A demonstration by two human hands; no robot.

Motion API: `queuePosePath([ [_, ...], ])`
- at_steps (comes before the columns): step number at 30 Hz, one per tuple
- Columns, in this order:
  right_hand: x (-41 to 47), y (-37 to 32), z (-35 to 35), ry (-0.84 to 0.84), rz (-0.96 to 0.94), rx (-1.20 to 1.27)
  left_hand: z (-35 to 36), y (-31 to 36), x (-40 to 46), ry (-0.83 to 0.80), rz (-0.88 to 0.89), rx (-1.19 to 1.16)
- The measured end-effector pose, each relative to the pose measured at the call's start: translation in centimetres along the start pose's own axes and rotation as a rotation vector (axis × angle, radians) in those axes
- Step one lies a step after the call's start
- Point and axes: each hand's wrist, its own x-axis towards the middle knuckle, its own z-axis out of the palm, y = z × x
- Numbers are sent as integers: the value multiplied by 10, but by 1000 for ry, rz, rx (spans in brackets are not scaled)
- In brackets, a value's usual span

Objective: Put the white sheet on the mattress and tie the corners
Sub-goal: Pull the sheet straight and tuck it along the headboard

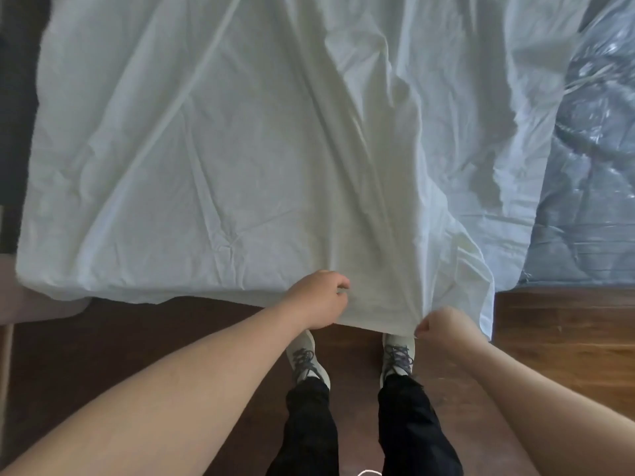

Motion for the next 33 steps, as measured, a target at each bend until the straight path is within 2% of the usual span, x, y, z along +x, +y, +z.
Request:
queuePosePath([
  [5,-19,-2,-22,-138,-159,42,-2,34,3,-8,-3,35],
  [8,-34,7,-38,-237,-249,326,-1,59,6,-3,8,48],
  [10,-39,20,-43,-190,-229,537,0,76,10,6,25,82],
  [12,-39,43,-51,-33,-168,657,4,95,16,19,51,139],
  [15,-32,87,-68,164,-9,863,10,130,29,44,124,254],
  [17,-23,113,-80,205,101,997,13,152,38,58,190,337],
  [22,5,152,-110,246,187,1056,24,200,68,-79,337,648],
  [26,26,150,-119,130,158,1147,40,207,88,-164,313,667],
  [29,38,143,-118,145,224,1212,42,204,100,-182,300,698],
  [33,56,136,-122,152,279,1172,28,207,120,-176,263,601],
])
